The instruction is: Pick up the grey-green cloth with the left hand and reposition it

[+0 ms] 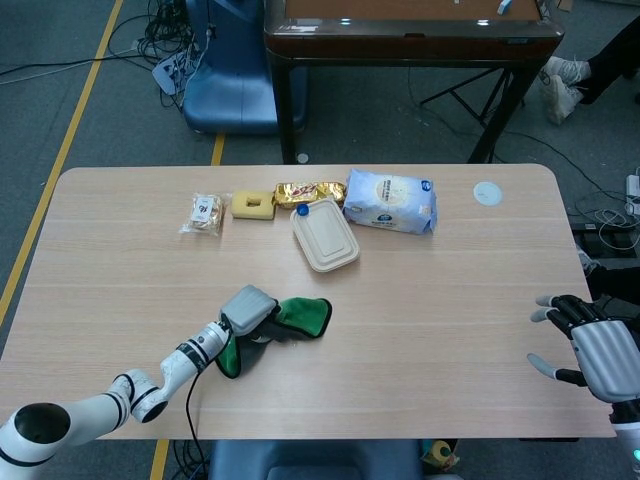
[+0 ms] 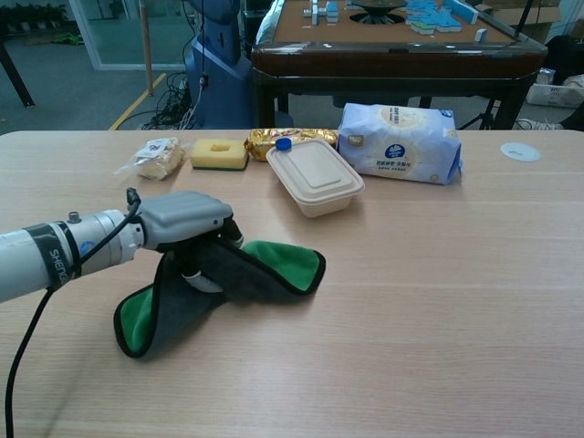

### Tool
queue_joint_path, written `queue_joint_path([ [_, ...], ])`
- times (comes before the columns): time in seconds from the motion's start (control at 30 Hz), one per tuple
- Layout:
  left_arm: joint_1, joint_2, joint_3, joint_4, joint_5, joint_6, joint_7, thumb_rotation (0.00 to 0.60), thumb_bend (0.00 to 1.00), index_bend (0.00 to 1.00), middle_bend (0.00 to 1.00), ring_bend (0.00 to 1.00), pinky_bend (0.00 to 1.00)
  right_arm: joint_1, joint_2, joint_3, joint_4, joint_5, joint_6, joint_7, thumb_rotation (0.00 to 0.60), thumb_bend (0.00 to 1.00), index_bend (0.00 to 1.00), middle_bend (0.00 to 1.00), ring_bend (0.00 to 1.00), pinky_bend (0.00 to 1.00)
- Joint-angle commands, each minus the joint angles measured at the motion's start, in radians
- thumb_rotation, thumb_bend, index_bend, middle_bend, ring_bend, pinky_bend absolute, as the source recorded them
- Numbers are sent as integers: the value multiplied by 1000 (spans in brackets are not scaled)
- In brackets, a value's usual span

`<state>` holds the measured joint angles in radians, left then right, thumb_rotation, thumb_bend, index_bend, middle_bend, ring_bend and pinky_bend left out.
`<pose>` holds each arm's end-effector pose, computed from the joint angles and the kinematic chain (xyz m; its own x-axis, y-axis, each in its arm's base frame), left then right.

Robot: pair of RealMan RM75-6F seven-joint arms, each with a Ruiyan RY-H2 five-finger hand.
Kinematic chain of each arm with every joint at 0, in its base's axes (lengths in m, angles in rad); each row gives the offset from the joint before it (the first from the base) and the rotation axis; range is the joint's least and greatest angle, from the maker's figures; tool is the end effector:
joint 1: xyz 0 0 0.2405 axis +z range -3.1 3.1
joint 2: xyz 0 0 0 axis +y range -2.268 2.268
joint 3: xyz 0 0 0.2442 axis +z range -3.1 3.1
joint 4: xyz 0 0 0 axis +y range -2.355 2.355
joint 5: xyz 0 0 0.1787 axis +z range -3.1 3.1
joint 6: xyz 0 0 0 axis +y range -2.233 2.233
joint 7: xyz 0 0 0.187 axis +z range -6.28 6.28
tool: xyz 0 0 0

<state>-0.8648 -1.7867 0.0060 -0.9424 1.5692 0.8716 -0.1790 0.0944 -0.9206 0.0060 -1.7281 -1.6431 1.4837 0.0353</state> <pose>-0.1248 0.3647 -0.0865 0.5750 0.3079 0.7580 0.7066 -0.6540 -0.2702 -0.2553 -0.2119 0.2111 0.4518 -0.0410 0.8912 -0.8841 -0.1543 0.4411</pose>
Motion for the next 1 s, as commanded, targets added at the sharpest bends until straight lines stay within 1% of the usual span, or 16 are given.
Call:
queue_joint_path([
  [0.03, -11, 9, 29, -34, 30, -11, -18, 600, 293, 671, 718, 712, 998, -1, 1, 0, -1, -1, 2, -1, 600, 228, 397, 295, 234, 319],
  [0.17, -27, 39, 63, -109, 62, -34, -56, 600, 294, 671, 717, 712, 997, -3, 2, -1, -4, -2, 4, -4, 600, 228, 397, 295, 234, 319],
  [0.23, -31, 55, 76, -148, 79, -28, -73, 600, 294, 671, 717, 712, 996, -4, 3, -1, -5, -3, 6, -6, 600, 228, 397, 295, 234, 319],
  [0.43, -50, 96, 112, -256, 118, -33, -129, 600, 293, 671, 717, 712, 996, -3, 1, -1, -6, -4, 4, -7, 600, 228, 397, 295, 234, 319],
  [0.53, -60, 108, 122, -284, 133, -33, -149, 600, 293, 671, 717, 711, 993, -3, 2, 0, -6, -4, 5, -7, 600, 228, 397, 295, 234, 319],
  [0.7, -60, 91, 114, -254, 125, -38, -109, 600, 294, 671, 717, 710, 989, -6, 2, 0, -3, -3, 9, -3, 600, 228, 397, 295, 234, 319],
  [0.87, -44, 52, 90, -172, 93, -31, -42, 600, 294, 671, 717, 710, 989, -9, 2, -1, 0, -4, 14, 2, 600, 228, 397, 295, 234, 319],
  [1.0, -32, 28, 65, -109, 57, -32, -24, 600, 293, 671, 717, 710, 989, -8, 2, 0, 1, -5, 14, 4, 600, 228, 397, 295, 234, 319],
])
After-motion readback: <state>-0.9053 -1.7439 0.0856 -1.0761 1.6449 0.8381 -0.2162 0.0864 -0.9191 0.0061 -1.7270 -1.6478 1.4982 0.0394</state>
